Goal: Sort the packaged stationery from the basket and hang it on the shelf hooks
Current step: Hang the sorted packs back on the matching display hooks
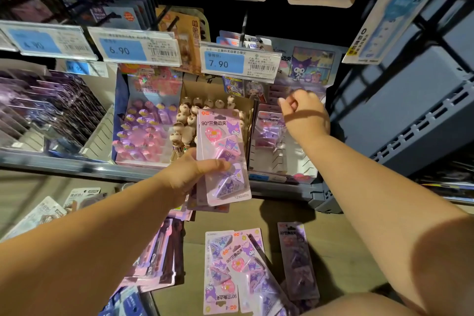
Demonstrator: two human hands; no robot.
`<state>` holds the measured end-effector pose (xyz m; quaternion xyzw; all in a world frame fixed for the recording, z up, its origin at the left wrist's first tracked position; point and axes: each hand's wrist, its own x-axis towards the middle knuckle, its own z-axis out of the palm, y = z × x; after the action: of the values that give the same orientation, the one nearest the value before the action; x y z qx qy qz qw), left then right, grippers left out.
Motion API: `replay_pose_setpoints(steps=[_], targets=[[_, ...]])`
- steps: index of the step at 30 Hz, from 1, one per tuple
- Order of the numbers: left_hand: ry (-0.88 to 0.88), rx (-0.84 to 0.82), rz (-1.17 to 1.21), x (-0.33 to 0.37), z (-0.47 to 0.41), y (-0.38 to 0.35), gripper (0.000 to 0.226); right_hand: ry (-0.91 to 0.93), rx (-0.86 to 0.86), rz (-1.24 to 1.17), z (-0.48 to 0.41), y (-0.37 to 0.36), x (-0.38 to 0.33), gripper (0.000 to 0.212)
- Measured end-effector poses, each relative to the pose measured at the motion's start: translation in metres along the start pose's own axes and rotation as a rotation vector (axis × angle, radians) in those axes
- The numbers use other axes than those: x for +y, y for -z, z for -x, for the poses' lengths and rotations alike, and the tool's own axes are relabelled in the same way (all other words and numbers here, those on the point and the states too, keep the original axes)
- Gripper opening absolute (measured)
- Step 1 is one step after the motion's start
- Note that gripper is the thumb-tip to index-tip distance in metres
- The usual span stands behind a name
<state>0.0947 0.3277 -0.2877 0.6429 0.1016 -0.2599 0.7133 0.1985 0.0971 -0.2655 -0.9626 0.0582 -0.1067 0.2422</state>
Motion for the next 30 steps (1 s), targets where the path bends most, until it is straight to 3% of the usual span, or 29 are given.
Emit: replay_pose_setpoints(steps=[2, 4, 7, 11, 15, 20, 26, 30], targets=[[0.001, -0.034, 0.009, 0.0, 0.001, -0.003, 0.069, 0.007, -0.027, -0.247, 0.008, 0.004, -0.012, 0.025], [0.002, -0.08, 0.009, 0.002, 0.003, -0.007, 0.059, -0.02, -0.3, -0.491, 0.016, 0.003, -0.024, 0.027], [0.012, -0.143, 0.0, 0.002, 0.005, -0.014, 0.049, -0.023, -0.573, -0.527, 0.033, 0.0, -0.033, 0.028], [0.04, -0.175, 0.014, -0.003, 0.009, -0.018, 0.047, -0.07, -0.585, -0.738, 0.044, -0.009, -0.03, 0.014], [0.056, -0.114, 0.065, -0.009, 0.013, -0.021, 0.036, -0.09, -0.536, -0.763, 0.047, -0.013, -0.026, 0.008], [0.096, 0.024, 0.096, -0.02, 0.015, -0.027, 0.077, -0.12, -0.495, -0.8, 0.056, -0.014, -0.024, 0.008], [0.105, 0.068, 0.138, -0.024, 0.015, -0.029, 0.086, -0.14, -0.482, -0.819, 0.06, -0.014, -0.023, 0.005], [0.109, 0.082, 0.164, -0.027, 0.018, -0.029, 0.064, -0.157, -0.507, -0.827, 0.063, -0.014, -0.022, 0.005]])
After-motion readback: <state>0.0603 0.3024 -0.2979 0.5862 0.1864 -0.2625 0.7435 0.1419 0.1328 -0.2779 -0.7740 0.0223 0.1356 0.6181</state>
